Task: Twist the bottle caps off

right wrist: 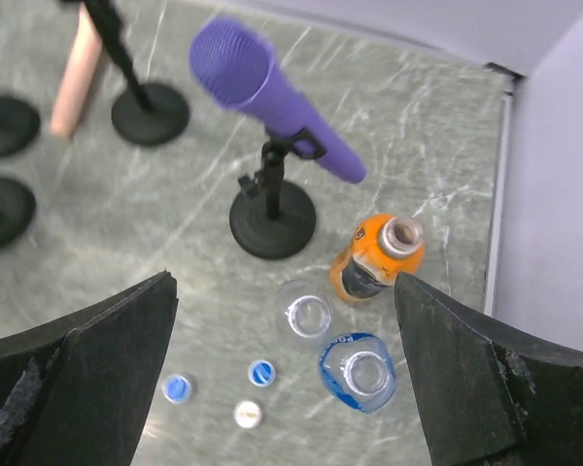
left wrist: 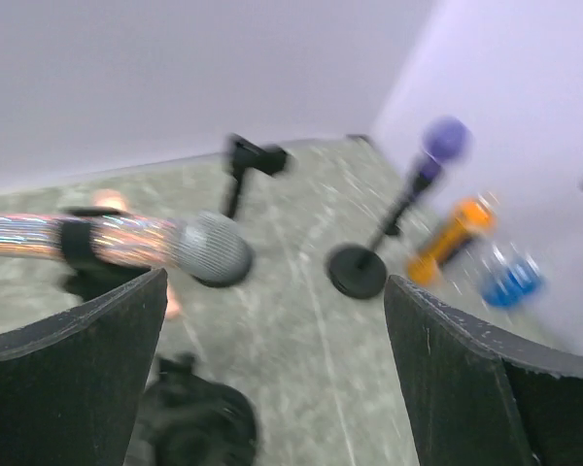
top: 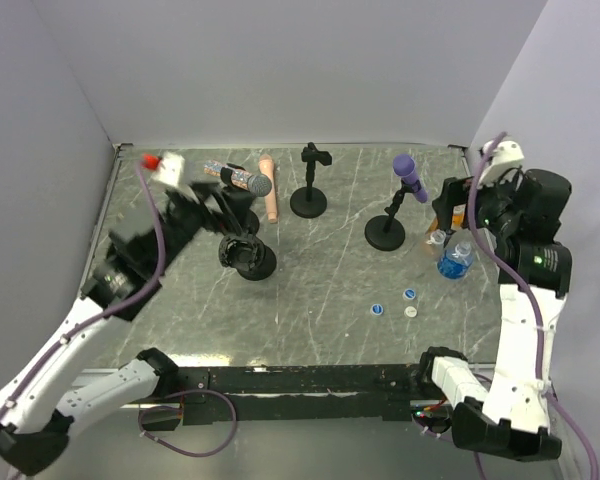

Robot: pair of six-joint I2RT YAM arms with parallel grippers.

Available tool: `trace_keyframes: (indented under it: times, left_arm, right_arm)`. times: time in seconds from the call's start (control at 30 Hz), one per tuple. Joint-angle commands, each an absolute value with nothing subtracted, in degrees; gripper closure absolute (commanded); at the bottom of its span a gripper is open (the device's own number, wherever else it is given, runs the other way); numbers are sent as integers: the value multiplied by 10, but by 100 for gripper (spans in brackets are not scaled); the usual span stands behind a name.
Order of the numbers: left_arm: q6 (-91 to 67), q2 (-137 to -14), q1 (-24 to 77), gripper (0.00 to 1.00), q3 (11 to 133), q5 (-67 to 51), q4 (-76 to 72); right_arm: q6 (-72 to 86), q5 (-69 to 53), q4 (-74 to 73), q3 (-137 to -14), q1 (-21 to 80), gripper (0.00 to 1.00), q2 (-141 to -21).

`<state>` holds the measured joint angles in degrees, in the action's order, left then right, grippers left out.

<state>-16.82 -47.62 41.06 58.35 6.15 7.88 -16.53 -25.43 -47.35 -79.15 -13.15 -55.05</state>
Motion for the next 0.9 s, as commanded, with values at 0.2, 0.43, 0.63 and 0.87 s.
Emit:
trace_keyframes:
  times: [0.2, 0.43, 0.63, 0.87]
  left_arm:
    - [-197, -535, 226, 3, 705, -37, 179]
    - [-180, -517, 226, 3, 701, -26, 201]
    - [-178, -505, 226, 4, 696, -26, 207]
    - [-181, -498, 226, 3, 697, -25, 206]
  right_arm:
    - [-18, -70, -475, -897, -135, 1, -516]
    - [-14, -67, -471, -884, -135, 1, -497]
    - [-17, -72, -468, -877, -135, 1, -490]
    - [-32, -83, -466, -868, -135, 1, -488]
